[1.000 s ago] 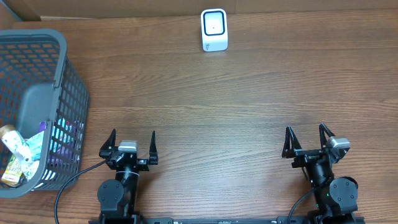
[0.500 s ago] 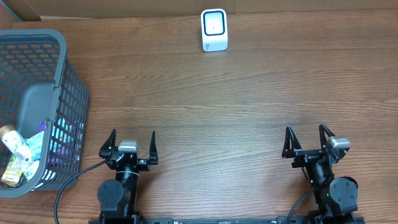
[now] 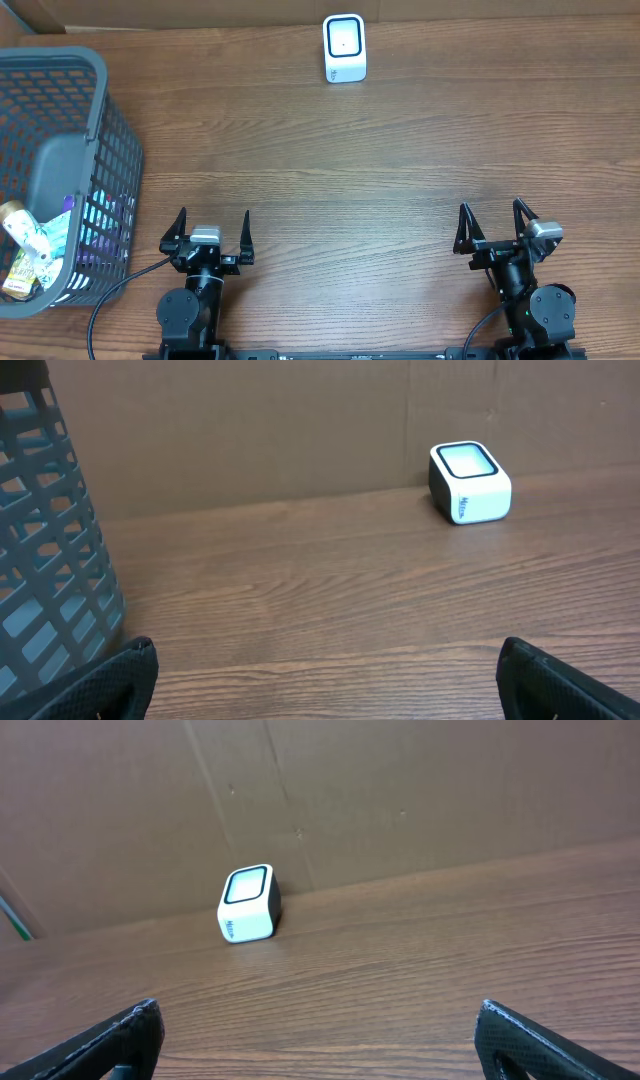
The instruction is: Scan the item barcode
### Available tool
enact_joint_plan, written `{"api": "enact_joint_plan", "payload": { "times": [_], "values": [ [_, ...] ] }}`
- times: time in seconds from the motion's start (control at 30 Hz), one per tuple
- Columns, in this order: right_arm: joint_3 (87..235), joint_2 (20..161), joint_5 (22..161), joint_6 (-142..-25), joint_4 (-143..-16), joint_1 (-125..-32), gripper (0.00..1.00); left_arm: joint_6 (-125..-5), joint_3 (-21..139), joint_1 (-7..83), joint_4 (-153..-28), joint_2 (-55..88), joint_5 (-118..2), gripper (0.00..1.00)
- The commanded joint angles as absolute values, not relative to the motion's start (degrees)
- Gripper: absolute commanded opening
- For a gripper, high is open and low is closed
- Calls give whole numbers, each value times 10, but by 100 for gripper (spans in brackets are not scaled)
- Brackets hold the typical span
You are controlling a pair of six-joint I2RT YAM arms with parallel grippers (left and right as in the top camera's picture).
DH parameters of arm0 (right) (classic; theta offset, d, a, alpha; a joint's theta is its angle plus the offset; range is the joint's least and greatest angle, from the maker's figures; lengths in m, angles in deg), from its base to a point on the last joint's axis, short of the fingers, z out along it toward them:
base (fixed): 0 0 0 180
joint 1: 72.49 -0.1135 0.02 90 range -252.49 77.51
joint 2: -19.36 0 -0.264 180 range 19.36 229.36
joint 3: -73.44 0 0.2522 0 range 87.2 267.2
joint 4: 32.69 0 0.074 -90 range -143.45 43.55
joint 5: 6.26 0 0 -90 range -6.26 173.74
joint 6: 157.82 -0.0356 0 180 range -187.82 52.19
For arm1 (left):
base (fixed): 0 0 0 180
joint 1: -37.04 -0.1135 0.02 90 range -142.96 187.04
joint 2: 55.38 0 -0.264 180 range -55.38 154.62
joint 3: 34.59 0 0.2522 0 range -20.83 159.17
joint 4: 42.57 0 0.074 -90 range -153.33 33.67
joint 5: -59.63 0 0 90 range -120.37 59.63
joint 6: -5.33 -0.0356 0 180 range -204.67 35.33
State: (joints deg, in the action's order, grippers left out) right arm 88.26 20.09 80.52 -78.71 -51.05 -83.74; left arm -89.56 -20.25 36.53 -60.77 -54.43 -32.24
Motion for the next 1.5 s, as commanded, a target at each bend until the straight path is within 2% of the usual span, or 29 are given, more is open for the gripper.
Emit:
{"api": "enact_joint_plan", "payload": {
  "times": [0.0, 1.47],
  "values": [
    [877, 195, 802, -789, -509, -839, 100, -898, -205, 363, -608, -551, -318, 100],
    [906, 195, 826, -789, -536, -839, 100, -899, -182, 363, -582, -549, -328, 100]
  ]
}}
